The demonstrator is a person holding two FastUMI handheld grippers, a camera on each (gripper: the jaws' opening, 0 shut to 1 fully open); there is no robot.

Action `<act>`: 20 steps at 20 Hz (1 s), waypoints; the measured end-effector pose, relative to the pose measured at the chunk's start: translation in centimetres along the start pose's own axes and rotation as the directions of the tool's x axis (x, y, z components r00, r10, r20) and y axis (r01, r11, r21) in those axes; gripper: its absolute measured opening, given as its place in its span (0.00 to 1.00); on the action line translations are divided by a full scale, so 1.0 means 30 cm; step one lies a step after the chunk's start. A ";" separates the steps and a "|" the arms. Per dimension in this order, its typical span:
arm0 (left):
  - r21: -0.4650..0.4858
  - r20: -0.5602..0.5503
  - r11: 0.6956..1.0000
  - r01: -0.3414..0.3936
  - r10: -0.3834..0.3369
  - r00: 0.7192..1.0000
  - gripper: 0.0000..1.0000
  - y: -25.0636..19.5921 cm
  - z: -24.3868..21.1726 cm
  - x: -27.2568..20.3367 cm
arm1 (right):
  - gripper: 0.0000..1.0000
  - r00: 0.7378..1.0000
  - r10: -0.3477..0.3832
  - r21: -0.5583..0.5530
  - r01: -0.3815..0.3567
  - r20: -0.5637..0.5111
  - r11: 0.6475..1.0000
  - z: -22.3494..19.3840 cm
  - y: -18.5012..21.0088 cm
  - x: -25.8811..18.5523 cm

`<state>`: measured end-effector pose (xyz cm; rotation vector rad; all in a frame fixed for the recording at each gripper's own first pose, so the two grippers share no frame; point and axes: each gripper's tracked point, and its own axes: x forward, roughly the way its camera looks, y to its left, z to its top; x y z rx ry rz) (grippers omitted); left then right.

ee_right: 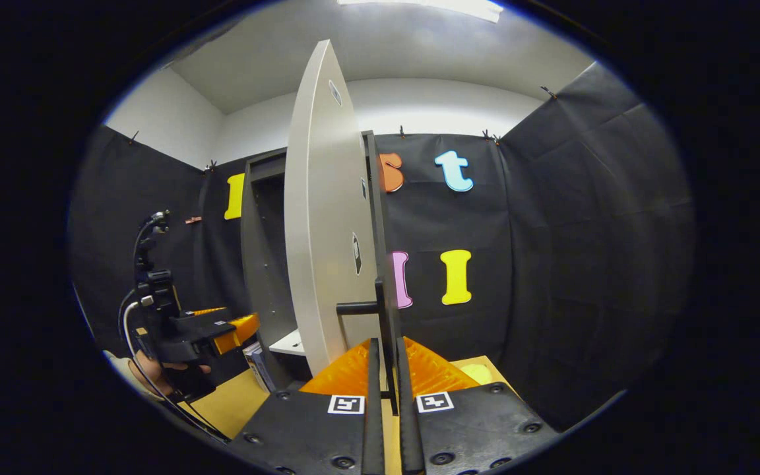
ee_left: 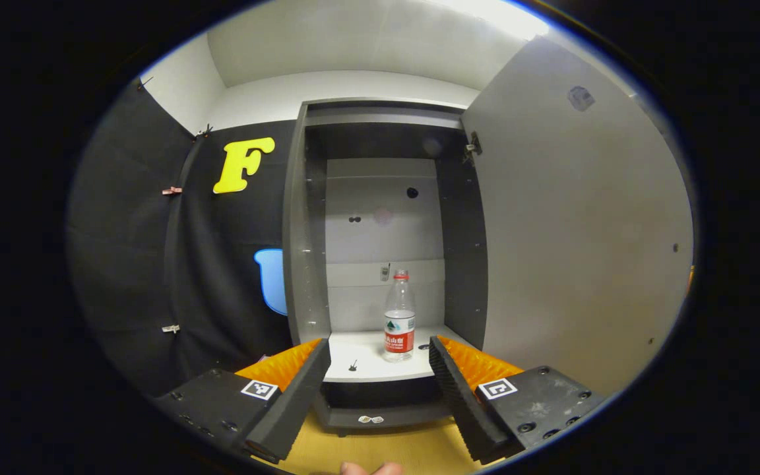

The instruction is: Open the cabinet door with the right hand, grasp the bottle in the cabinet with the left hand and place it on the coaster, then close the cabinet door with the right hand.

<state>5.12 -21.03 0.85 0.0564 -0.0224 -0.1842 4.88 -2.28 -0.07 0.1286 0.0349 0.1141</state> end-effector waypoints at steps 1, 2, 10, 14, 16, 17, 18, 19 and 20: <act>0.001 -0.001 1.000 0.008 -0.008 1.000 0.92 -0.018 0.001 0.020 | 0.13 1.000 0.003 -0.005 -0.003 0.003 1.000 0.002 -0.007 -0.002; 0.001 -0.002 1.000 0.015 -0.015 1.000 0.94 -0.036 -0.002 0.037 | 0.14 1.000 0.009 0.002 -0.009 0.004 1.000 0.001 0.000 -0.007; 0.003 -0.012 1.000 0.029 -0.029 1.000 0.94 -0.116 -0.047 0.250 | 0.52 0.992 -0.127 0.078 0.126 0.007 0.989 0.013 -0.076 -0.010; 0.009 -0.018 1.000 0.021 -0.021 1.000 0.92 -0.132 -0.069 0.380 | 0.97 0.966 -0.255 0.093 0.251 0.038 0.963 0.028 -0.157 0.014; 0.022 -0.012 1.000 0.015 -0.015 1.000 0.92 -0.132 -0.077 0.448 | 0.97 0.959 -0.280 0.037 0.278 0.055 0.960 0.023 -0.208 0.014; 0.024 -0.012 1.000 0.014 -0.014 1.000 0.92 -0.136 -0.084 0.485 | 0.97 0.960 -0.277 0.018 0.276 0.049 0.961 0.018 -0.220 0.015; 0.025 -0.015 1.000 0.007 -0.007 1.000 0.94 -0.135 -0.101 0.517 | 0.97 0.963 -0.269 0.009 0.269 0.034 0.963 0.005 -0.219 0.011; 0.026 -0.017 1.000 0.004 -0.003 1.000 0.94 -0.134 -0.113 0.552 | 1.00 0.964 -0.267 0.004 0.267 0.022 0.964 -0.004 -0.220 0.005; 0.028 -0.019 1.000 0.002 -0.001 1.000 0.94 -0.135 -0.126 0.585 | 0.97 0.961 -0.276 -0.003 0.276 0.029 0.961 0.001 -0.229 -0.003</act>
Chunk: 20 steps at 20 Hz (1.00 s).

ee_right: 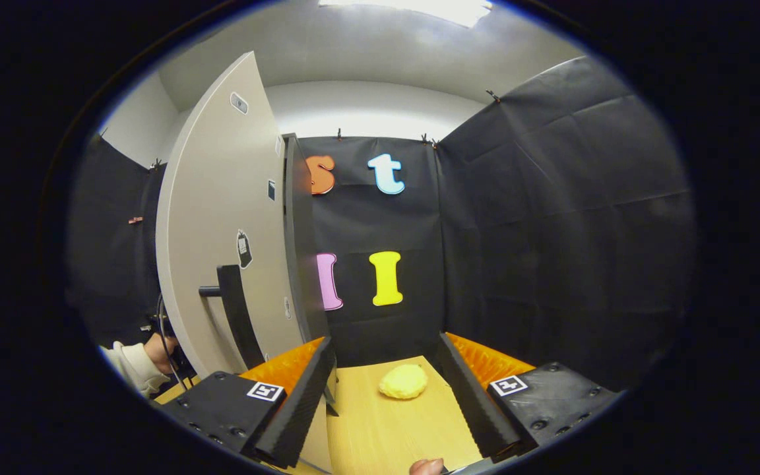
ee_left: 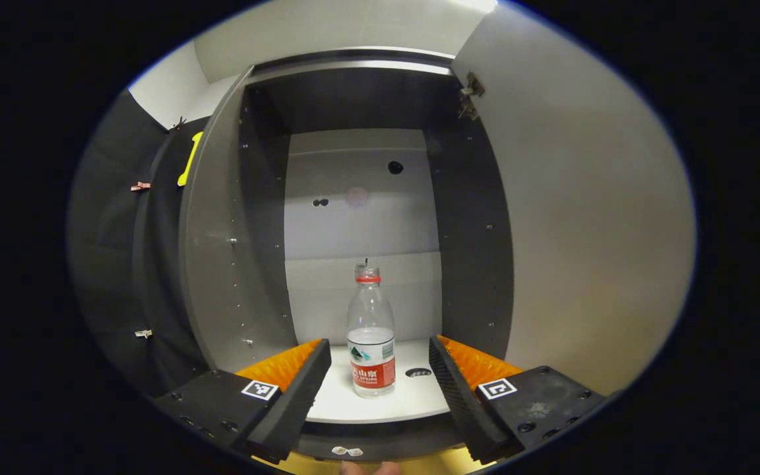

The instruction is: Open the cabinet door with the right hand, grasp the bottle in the cabinet with the left hand and place it on the coaster, then close the cabinet door with the right hand.

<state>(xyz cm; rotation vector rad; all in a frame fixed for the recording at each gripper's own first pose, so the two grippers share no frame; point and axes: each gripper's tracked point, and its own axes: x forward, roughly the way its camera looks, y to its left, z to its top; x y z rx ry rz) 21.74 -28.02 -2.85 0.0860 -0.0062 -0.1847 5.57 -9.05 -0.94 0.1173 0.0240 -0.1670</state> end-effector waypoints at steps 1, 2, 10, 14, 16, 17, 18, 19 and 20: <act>0.002 0.000 1.000 -0.002 0.002 1.000 0.94 0.003 -0.011 0.037 | 0.98 1.000 -0.010 -0.007 0.010 0.018 1.000 0.013 -0.010 0.004; 0.003 -0.002 1.000 -0.002 0.002 1.000 0.94 0.002 -0.023 0.075 | 0.98 0.999 -0.020 -0.011 0.021 0.034 1.000 0.019 -0.019 0.024; -0.001 -0.063 0.998 -0.058 0.058 0.996 0.93 0.015 -0.137 0.295 | 1.00 0.995 -0.100 0.008 0.100 0.028 0.995 0.001 -0.121 0.089; 0.020 -0.076 0.995 -0.093 0.094 0.993 0.93 0.029 -0.178 0.358 | 0.98 0.992 -0.120 -0.001 0.121 0.022 0.993 -0.016 -0.150 0.110; 0.016 -0.079 0.995 -0.096 0.097 0.992 0.94 0.035 -0.191 0.374 | 0.97 0.992 -0.123 -0.006 0.123 0.016 0.992 -0.022 -0.164 0.120; 0.009 -0.079 0.995 -0.095 0.096 0.992 0.87 0.042 -0.193 0.379 | 0.97 0.993 -0.119 -0.005 0.119 0.010 0.993 -0.027 -0.165 0.120; 0.005 -0.080 0.996 -0.093 0.094 0.992 0.79 0.040 -0.192 0.371 | 0.97 0.993 -0.116 -0.007 0.116 0.008 0.993 -0.031 -0.163 0.122; 0.002 -0.078 0.995 -0.099 0.098 0.992 0.78 0.043 -0.185 0.360 | 0.97 0.993 -0.116 -0.012 0.116 0.010 0.993 -0.032 -0.166 0.124; -0.005 -0.075 0.995 -0.103 0.102 0.992 0.77 0.050 -0.177 0.344 | 0.97 0.993 -0.116 -0.017 0.116 0.013 0.993 -0.033 -0.171 0.129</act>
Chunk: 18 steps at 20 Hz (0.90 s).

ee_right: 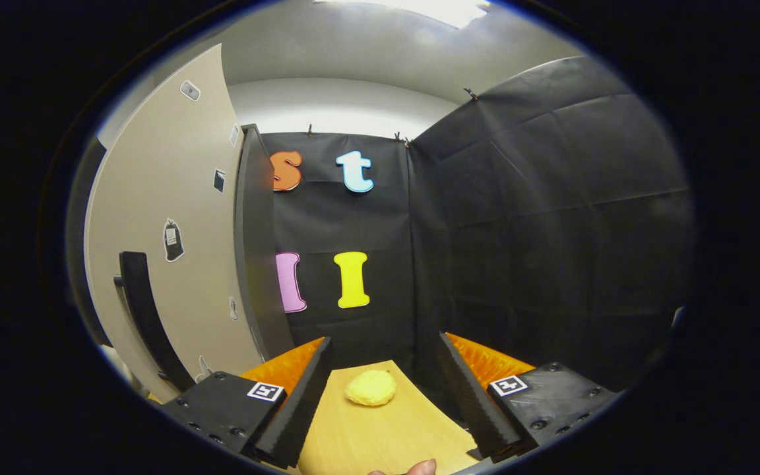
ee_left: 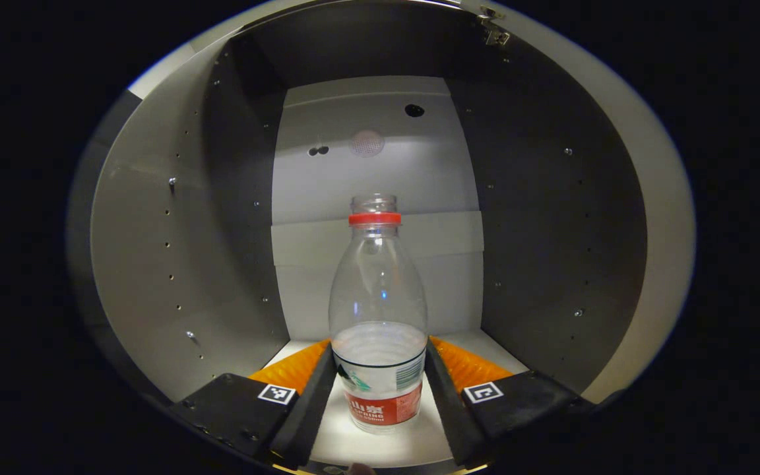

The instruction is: Open the cabinet door with the right hand, grasp the bottle in the cabinet with the left hand and place it on the coaster, then close the cabinet door with the right hand.

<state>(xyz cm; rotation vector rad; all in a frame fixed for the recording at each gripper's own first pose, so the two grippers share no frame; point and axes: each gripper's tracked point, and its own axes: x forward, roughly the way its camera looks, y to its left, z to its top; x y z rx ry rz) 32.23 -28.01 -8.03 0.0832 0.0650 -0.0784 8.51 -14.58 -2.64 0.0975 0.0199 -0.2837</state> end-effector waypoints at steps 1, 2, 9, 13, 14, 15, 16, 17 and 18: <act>-0.010 0.007 1.000 0.002 -0.001 1.000 0.77 0.004 0.014 -0.024 | 0.97 1.000 0.003 -0.004 -0.003 0.004 1.000 0.002 0.001 0.003; -0.016 0.018 1.000 0.006 -0.006 1.000 0.77 0.011 0.031 -0.051 | 0.97 1.000 0.007 -0.008 -0.007 0.009 1.000 0.002 0.006 0.008; -0.055 0.098 0.998 0.013 -0.008 0.995 0.77 0.150 0.131 -0.338 | 0.97 0.998 0.066 -0.022 -0.065 0.023 0.998 -0.001 0.045 0.084; -0.029 0.107 0.999 -0.018 0.021 0.994 0.77 0.286 0.092 -0.524 | 0.97 0.996 0.088 -0.016 -0.088 0.031 0.996 0.000 0.081 0.120; -0.025 0.106 0.999 -0.028 0.030 0.994 0.77 0.316 0.070 -0.567 | 0.97 0.995 0.091 -0.023 -0.090 0.037 0.996 0.004 0.096 0.121; -0.025 0.099 0.999 -0.029 0.031 0.995 0.77 0.345 0.049 -0.610 | 0.97 0.995 0.094 -0.028 -0.093 0.044 0.995 0.010 0.110 0.119; -0.026 0.092 0.999 -0.030 0.033 0.995 0.77 0.366 0.021 -0.652 | 1.00 0.994 0.093 -0.034 -0.091 0.054 0.995 0.022 0.121 0.120; -0.027 0.090 0.999 -0.033 0.036 0.995 0.77 0.396 -0.001 -0.696 | 0.97 0.994 0.089 -0.039 -0.087 0.067 0.995 0.036 0.128 0.113; -0.023 0.090 0.999 -0.032 0.034 0.995 0.77 0.411 -0.024 -0.738 | 0.97 0.994 0.078 -0.043 -0.075 0.076 0.996 0.046 0.129 0.109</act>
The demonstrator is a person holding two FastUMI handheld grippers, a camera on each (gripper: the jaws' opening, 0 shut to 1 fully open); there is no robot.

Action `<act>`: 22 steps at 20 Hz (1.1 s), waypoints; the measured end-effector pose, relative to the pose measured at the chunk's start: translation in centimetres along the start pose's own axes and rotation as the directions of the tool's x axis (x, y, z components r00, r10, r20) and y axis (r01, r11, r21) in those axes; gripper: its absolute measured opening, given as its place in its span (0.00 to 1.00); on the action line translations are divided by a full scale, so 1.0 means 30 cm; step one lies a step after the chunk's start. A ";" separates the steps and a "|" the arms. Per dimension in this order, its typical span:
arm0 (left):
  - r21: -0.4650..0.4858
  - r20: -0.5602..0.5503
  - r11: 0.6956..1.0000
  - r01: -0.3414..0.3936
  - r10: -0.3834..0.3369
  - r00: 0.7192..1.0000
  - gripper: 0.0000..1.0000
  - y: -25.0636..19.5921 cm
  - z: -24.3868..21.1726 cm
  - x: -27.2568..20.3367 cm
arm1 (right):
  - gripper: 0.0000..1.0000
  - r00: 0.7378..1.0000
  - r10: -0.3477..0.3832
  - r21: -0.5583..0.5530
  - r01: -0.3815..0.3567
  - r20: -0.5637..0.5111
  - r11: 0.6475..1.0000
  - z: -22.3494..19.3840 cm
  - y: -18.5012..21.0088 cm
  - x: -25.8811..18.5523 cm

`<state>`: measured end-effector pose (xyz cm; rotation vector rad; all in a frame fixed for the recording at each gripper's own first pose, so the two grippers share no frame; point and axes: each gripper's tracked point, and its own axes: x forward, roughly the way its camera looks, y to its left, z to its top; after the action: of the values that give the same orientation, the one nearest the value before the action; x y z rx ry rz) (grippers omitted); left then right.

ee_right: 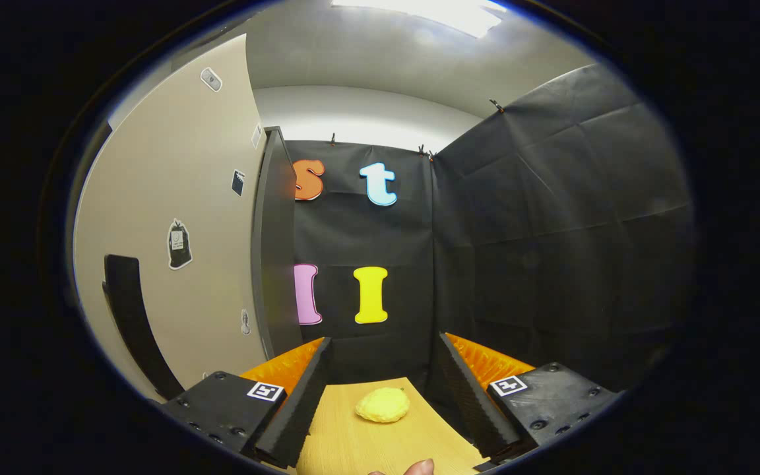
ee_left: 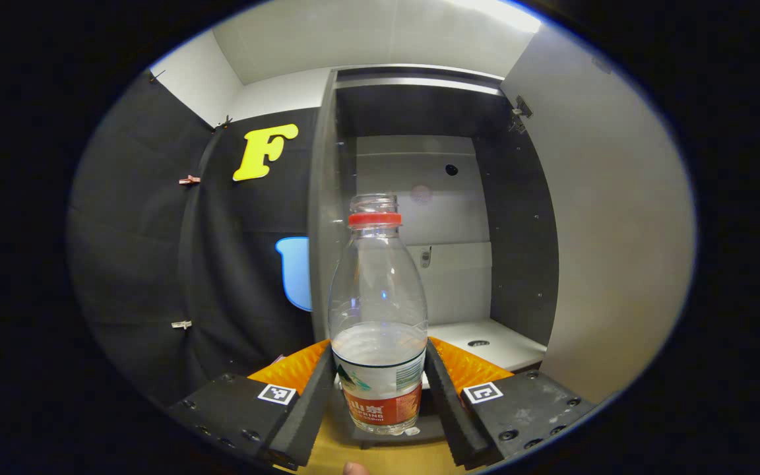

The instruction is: Open the cabinet door with the right hand, grasp the bottle in the cabinet with the left hand and place it on the coaster, then close the cabinet door with the right hand.

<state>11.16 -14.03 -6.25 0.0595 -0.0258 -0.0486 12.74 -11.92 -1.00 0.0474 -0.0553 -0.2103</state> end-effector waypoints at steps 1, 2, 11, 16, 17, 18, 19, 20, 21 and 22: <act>0.010 0.001 1.000 0.008 -0.008 1.000 0.77 0.017 -0.019 -0.038 | 0.97 1.000 -0.009 0.003 0.009 0.006 1.000 0.011 0.002 -0.006; 0.025 -0.003 1.000 0.018 -0.018 1.000 0.77 0.032 -0.045 -0.074 | 0.97 1.000 -0.018 0.009 0.018 0.008 1.000 0.019 0.006 -0.013; -0.056 -0.092 0.996 0.076 -0.081 0.992 0.77 0.136 -0.443 -0.327 | 0.97 0.994 -0.101 -0.061 0.103 0.036 0.993 0.077 0.011 -0.119; -0.047 -0.067 0.994 0.097 -0.100 0.993 0.78 0.167 -0.632 -0.391 | 0.98 0.990 -0.144 -0.113 0.142 -0.005 0.983 0.052 -0.007 -0.174; -0.051 -0.062 0.993 0.103 -0.106 0.992 0.77 0.172 -0.665 -0.395 | 0.98 0.988 -0.156 -0.099 0.153 -0.019 0.983 0.047 -0.015 -0.185; -0.047 -0.068 0.994 0.098 -0.101 0.993 0.78 0.186 -0.703 -0.400 | 0.98 0.987 -0.161 -0.090 0.158 -0.023 0.983 0.047 -0.015 -0.190; -0.046 -0.075 0.994 0.096 -0.099 0.992 0.79 0.197 -0.741 -0.401 | 0.98 0.985 -0.172 -0.093 0.169 -0.025 0.981 0.047 -0.017 -0.193; -0.049 -0.083 0.994 0.096 -0.100 0.992 0.79 0.209 -0.781 -0.401 | 0.98 0.983 -0.181 -0.103 0.178 -0.023 0.979 0.047 -0.017 -0.198; -0.051 -0.086 0.994 0.099 -0.104 0.991 0.78 0.219 -0.813 -0.396 | 0.98 0.982 -0.189 -0.110 0.186 -0.017 0.976 0.056 -0.015 -0.201; -0.050 -0.090 0.993 0.106 -0.110 0.990 0.79 0.225 -0.847 -0.393 | 0.98 0.981 -0.194 -0.110 0.191 -0.012 0.975 0.067 -0.009 -0.204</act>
<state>0.41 -5.21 -31.48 0.0183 0.0712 -0.1547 6.59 -10.97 0.69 -0.0533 -0.0166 -0.4065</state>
